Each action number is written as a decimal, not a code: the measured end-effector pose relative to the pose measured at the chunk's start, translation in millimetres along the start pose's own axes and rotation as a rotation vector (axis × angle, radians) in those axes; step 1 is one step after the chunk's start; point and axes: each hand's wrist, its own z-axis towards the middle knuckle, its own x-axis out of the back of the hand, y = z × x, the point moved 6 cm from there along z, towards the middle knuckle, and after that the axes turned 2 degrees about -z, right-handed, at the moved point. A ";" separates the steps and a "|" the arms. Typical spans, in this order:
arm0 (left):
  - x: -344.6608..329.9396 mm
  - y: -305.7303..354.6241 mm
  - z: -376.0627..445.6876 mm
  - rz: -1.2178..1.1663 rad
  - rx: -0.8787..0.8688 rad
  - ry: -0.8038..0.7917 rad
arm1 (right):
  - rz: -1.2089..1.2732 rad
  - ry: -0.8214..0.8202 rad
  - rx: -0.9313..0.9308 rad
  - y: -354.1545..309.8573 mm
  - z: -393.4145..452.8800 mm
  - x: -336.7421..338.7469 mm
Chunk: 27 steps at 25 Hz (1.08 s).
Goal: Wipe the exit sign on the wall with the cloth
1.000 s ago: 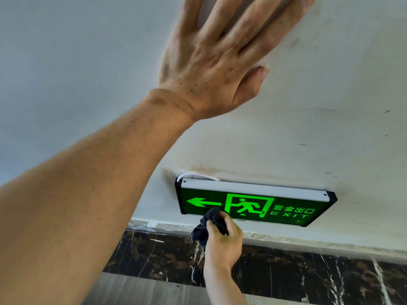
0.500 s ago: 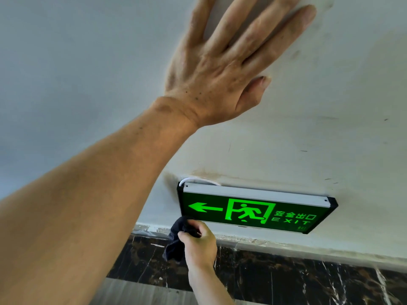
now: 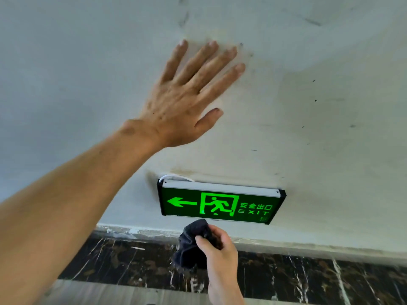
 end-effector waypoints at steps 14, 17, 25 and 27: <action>-35.9 158.9 -249.6 -2.072 1.725 -0.349 | -0.102 -0.203 0.189 -63.8 -36.4 22.5; -33.1 158.4 -251.7 -2.096 1.726 -0.330 | -0.397 -0.190 0.349 -72.5 -39.6 13.6; -40.2 146.8 -264.2 -2.081 1.970 0.060 | -0.981 -0.138 0.860 -133.6 -42.8 -11.1; -39.9 142.9 -270.0 -2.070 2.044 0.163 | -1.068 0.039 1.079 -164.4 -41.8 -8.7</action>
